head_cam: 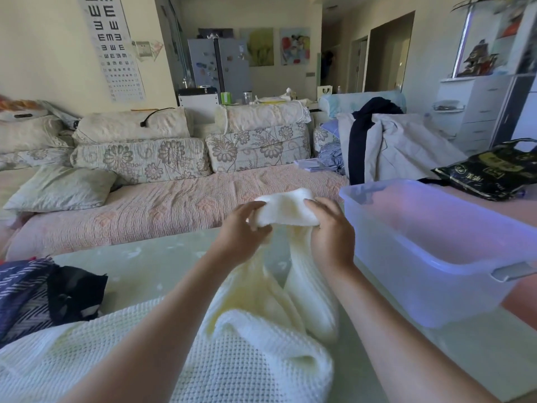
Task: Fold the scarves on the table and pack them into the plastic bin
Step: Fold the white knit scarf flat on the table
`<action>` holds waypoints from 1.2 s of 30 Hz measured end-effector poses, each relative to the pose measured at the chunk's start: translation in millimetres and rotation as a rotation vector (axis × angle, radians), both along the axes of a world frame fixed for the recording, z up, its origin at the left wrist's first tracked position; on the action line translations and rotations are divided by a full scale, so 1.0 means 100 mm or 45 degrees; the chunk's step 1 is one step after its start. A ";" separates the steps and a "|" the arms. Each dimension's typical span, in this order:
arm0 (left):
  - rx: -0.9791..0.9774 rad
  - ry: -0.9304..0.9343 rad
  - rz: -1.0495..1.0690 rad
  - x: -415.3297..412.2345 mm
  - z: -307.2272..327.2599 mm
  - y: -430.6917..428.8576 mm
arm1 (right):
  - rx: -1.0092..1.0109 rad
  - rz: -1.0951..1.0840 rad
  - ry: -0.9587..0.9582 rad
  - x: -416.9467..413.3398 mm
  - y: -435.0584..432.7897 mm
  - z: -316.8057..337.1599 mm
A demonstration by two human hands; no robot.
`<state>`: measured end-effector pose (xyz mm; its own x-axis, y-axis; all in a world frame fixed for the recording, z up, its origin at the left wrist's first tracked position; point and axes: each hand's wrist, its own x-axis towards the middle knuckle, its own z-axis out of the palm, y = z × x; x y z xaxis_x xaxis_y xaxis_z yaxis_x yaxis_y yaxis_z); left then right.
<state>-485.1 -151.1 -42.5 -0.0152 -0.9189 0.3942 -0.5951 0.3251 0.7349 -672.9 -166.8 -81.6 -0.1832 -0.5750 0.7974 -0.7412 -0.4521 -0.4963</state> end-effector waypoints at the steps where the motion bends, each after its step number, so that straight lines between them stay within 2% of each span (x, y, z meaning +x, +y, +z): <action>1: 0.084 0.025 -0.156 -0.07 -0.08 -0.03 | 0.013 -0.025 0.032 -0.07 -0.04 -0.06; 3: 0.186 -0.142 -0.338 -0.15 -0.29 -0.07 | 0.220 -0.121 0.216 -0.22 -0.07 -0.21; 5: 0.211 -0.404 -0.340 -0.19 -0.50 -0.05 | 0.682 -0.266 0.532 -0.31 -0.01 -0.37; 7: 0.251 -0.491 -0.295 -0.18 -0.68 0.01 | 1.024 -0.332 0.803 -0.33 0.09 -0.46; 8: 0.268 -0.489 -0.264 -0.16 -0.74 0.05 | 1.055 -0.332 0.889 -0.30 0.14 -0.49; 10: 0.279 -0.530 -0.178 -0.07 -0.85 0.14 | 0.931 -0.211 0.929 -0.20 0.19 -0.56; 12: 0.207 -0.613 -0.045 0.07 -0.95 0.23 | 0.711 0.076 0.938 -0.02 0.22 -0.61; 14: 0.155 -0.677 0.104 0.21 -1.03 0.33 | 0.569 0.369 1.070 0.21 0.28 -0.63; 16: 0.309 -0.718 0.288 0.33 -1.09 0.45 | 0.609 0.537 1.174 0.43 0.37 -0.67; 18: 0.630 -0.806 0.448 0.46 -1.19 0.50 | 0.777 0.621 1.198 0.59 0.40 -0.71; 20: 0.863 -0.868 0.443 0.55 -1.27 0.54 | 0.923 0.679 1.222 0.69 0.41 -0.75; 23: 0.787 -0.758 0.318 0.63 -1.37 0.59 | 0.894 0.681 1.185 0.78 0.40 -0.76; 27: 0.709 -0.417 0.102 0.68 -1.37 0.63 | 0.821 0.503 1.019 0.62 0.31 -0.61; 29: 0.713 -0.486 0.102 0.73 -1.39 0.64 | 0.836 0.226 0.970 0.47 0.24 -0.52; 30: 0.730 -0.577 0.104 0.77 -1.41 0.64 | 0.888 0.035 1.031 0.38 0.20 -0.53; 32: 0.749 -0.772 0.078 0.82 -1.46 0.66 | 1.122 -0.301 1.142 0.22 0.18 -0.56; 34: 0.739 -0.891 0.046 0.85 -1.51 0.69 | 1.335 -0.530 1.160 0.11 0.20 -0.61; 36: 0.699 -0.941 0.033 0.87 -1.54 0.71 | 1.365 -0.671 1.241 0.12 0.19 -0.61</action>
<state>-398.2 -79.9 -196.6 -0.0664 -0.9777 -0.1994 -0.9770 0.0231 0.2121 -661.4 -147.6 -142.2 -0.2130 -0.9770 -0.0072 -0.9161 0.1971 0.3491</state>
